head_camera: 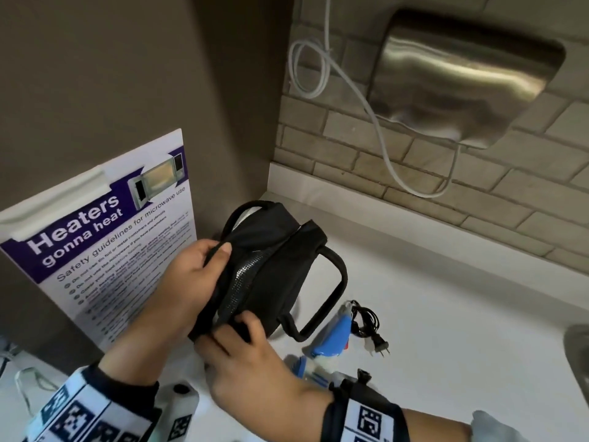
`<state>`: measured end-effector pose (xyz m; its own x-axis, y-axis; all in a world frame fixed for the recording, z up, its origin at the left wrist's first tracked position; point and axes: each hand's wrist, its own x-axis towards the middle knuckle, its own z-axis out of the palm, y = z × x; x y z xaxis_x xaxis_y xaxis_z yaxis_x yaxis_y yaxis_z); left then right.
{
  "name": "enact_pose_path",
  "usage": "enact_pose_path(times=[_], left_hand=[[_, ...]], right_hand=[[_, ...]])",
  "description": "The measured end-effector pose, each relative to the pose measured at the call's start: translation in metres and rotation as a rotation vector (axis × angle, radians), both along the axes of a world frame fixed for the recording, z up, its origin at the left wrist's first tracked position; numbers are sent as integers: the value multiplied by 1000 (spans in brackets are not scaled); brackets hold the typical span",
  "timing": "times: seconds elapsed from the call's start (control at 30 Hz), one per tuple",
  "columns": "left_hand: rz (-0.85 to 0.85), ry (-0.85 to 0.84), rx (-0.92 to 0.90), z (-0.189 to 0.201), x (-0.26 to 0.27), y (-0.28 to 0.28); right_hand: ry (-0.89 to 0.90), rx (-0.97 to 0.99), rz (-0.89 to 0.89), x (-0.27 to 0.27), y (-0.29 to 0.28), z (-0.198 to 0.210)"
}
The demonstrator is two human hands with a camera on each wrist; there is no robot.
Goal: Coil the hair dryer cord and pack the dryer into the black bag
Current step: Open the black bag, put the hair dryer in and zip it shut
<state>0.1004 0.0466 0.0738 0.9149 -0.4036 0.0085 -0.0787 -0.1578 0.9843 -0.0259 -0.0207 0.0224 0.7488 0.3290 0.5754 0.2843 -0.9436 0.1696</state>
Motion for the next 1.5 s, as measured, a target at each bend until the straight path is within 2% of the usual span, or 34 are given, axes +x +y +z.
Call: enact_pose_path(times=[0.1,0.2,0.3,0.4,0.47,0.57,0.67,0.77,0.9,1.0,1.17,1.3,1.37,1.43,1.5], left_hand=[[-50,-117,116,-5,3,1],[-58,-150,201,-12,13,3],[-49,-127,174,-14,21,9],[-48,-82,138,-7,21,14],[-26,-195,189,0,17,15],[-9,-489,258,17,-4,10],[-19,-729,253,26,-28,-5],[-178,-866,190,19,-52,-28],[-596,-930,247,-7,-88,-59],[-826,-881,372,-28,-111,-76],[-1108,-871,738,-69,-135,-81],[-1189,-1045,948,-91,-144,-86],[-1191,-1080,970,-90,-144,-88],[-1189,-1027,903,-88,-139,-88],[-1155,-790,727,-79,-132,-83]], right_hand=[[38,41,-24,-2,-1,3],[166,87,-47,-15,-9,24],[274,242,-60,-34,-36,46],[322,382,-168,-52,-75,52],[331,478,-267,-63,-104,45],[355,571,-361,-74,-148,25],[398,561,-466,-82,-180,6],[470,541,-568,-87,-198,-13],[580,513,-708,-89,-209,-33],[664,457,-794,-89,-211,-42],[808,441,-877,-86,-206,-52],[869,460,-861,-83,-204,-60],[869,491,-870,-81,-208,-59],[827,556,-872,-80,-212,-51],[753,635,-860,-81,-217,-36]])
